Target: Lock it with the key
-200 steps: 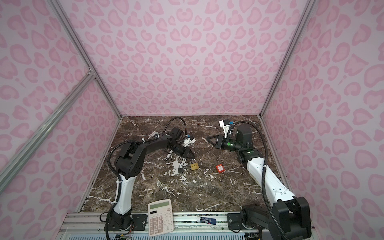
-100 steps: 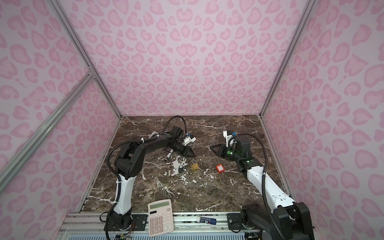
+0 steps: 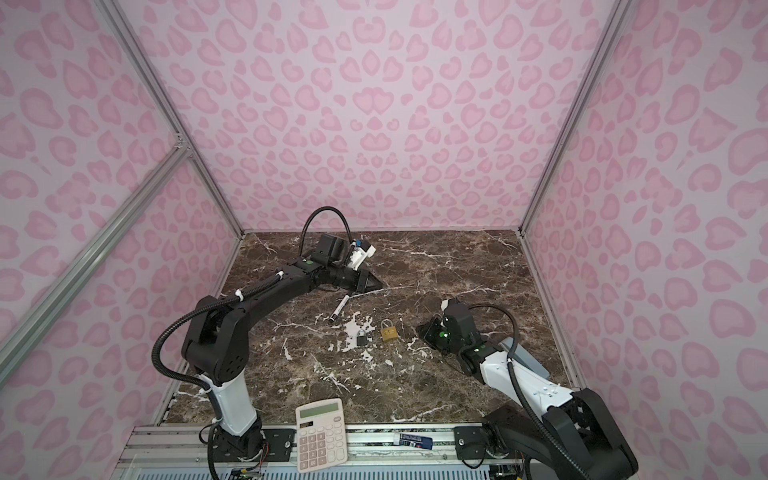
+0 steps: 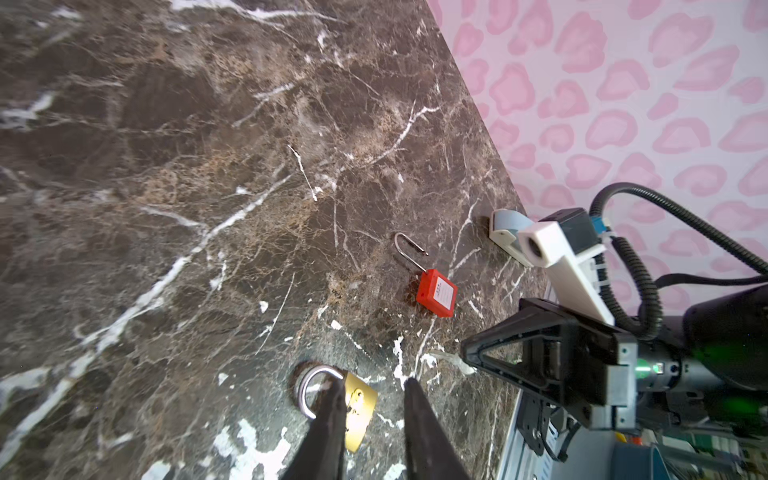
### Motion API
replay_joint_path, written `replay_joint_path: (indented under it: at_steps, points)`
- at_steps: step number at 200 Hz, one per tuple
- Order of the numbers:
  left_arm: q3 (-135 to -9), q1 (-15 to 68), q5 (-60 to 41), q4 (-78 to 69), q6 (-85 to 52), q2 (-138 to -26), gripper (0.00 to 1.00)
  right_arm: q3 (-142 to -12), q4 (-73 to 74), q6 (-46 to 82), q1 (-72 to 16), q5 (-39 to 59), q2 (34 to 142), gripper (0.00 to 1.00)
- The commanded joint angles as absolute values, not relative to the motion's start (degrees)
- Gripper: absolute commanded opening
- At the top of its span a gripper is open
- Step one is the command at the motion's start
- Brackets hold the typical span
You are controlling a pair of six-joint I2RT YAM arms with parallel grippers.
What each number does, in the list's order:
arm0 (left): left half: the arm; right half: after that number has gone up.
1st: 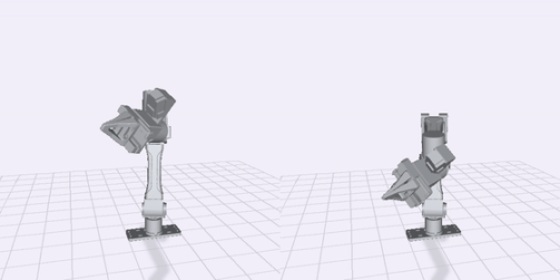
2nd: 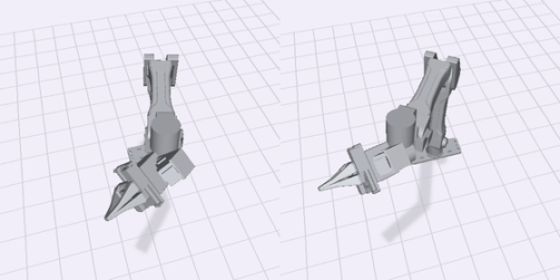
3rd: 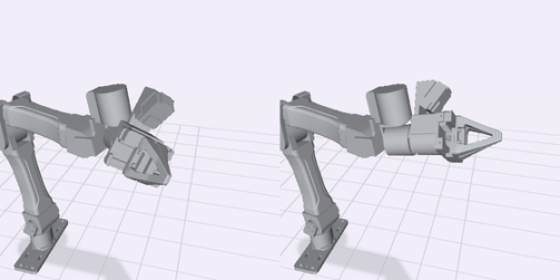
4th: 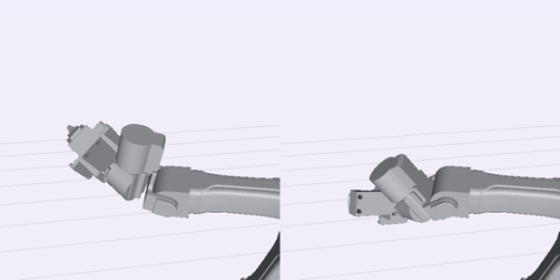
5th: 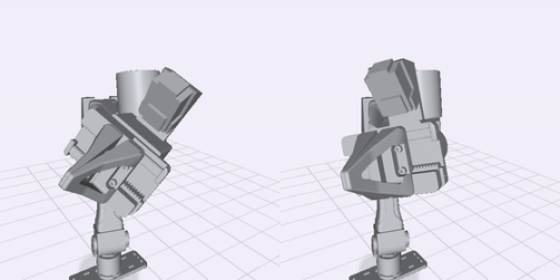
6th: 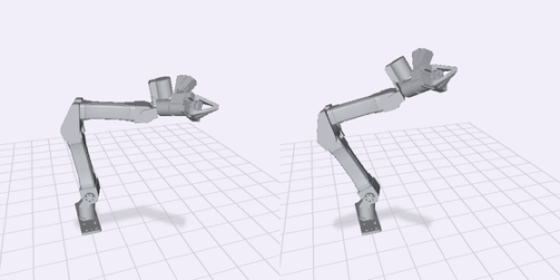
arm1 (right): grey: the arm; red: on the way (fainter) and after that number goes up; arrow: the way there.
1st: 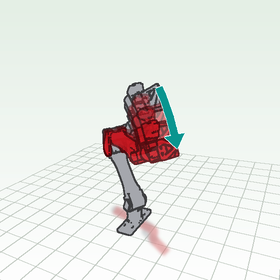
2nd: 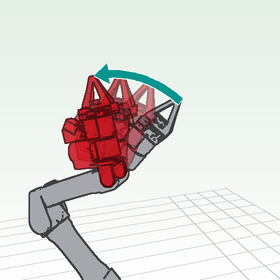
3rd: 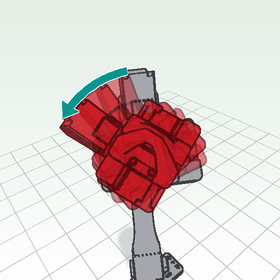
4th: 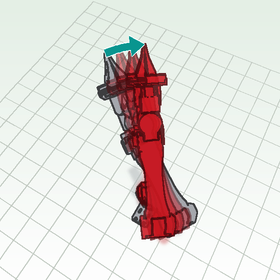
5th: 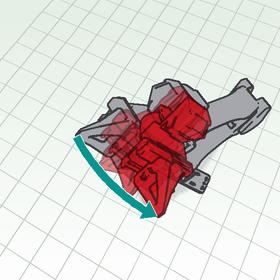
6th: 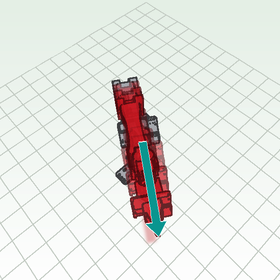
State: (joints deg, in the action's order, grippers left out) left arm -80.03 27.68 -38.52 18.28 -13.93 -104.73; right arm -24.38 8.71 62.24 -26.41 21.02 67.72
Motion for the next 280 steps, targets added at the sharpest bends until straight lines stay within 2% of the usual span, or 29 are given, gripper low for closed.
replay_joint_path:
  at_steps: [1,82,211,242,265,280]
  points:
    - [-77.4,27.6,-35.5,14.2,-16.8,-101.7,0.28,-24.5,14.5,64.9,-27.8,17.8,70.8,0.0]
    - [-68.1,27.6,-35.4,12.2,-18.1,-94.0,0.28,-25.3,22.8,65.9,-31.6,15.2,80.7,0.0]
    - [-64.4,27.6,-35.8,11.9,-18.1,-90.8,0.29,-26.7,26.9,67.8,-32.7,12.3,87.8,0.0]
    - [-64.1,27.6,-35.7,11.6,-18.3,-90.5,0.29,-26.1,25.2,68.6,-33.0,11.6,87.5,0.12]
    - [-64.1,27.6,-35.8,11.7,-18.3,-90.6,0.29,-25.8,24.3,68.8,-33.4,12.4,87.4,0.17]
    - [-64.1,27.6,-35.8,11.9,-18.2,-90.5,0.29,-25.3,24.2,69.3,-33.7,12.5,87.2,0.25]
